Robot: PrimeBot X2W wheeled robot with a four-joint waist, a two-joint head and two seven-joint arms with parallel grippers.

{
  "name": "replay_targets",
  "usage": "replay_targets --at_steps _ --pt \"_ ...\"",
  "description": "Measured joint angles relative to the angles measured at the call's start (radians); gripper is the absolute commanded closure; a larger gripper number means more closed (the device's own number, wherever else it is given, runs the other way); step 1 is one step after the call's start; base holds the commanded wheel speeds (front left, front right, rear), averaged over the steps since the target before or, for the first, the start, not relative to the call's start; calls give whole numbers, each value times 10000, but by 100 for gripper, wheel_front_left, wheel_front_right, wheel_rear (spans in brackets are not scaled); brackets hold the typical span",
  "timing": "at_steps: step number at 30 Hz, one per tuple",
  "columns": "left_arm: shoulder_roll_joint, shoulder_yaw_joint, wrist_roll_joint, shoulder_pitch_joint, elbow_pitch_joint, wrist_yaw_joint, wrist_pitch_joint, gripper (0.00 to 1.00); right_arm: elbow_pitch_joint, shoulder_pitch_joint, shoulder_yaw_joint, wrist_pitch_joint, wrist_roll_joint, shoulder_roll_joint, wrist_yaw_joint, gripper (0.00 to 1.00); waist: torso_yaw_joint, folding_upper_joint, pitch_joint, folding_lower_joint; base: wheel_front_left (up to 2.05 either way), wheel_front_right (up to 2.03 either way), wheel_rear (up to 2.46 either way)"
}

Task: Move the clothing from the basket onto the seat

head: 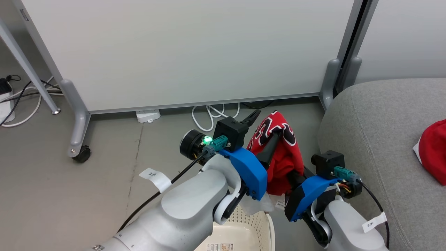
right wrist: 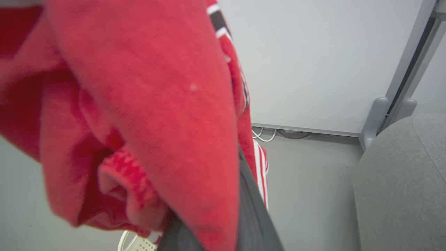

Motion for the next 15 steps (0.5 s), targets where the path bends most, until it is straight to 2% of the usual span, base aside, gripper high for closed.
replay_targets --at_steps 8,15 --pt "-2 150 186 302 61 -44 0 0 48 -49 -267 -38 12 -2 0 100 -6 0 -6 0 0 0 0" --pt "35 842 849 1149 -190 -167 -2 0 -31 -49 -794 -52 -140 -2 0 100 26 0 9 0 0 0 0"
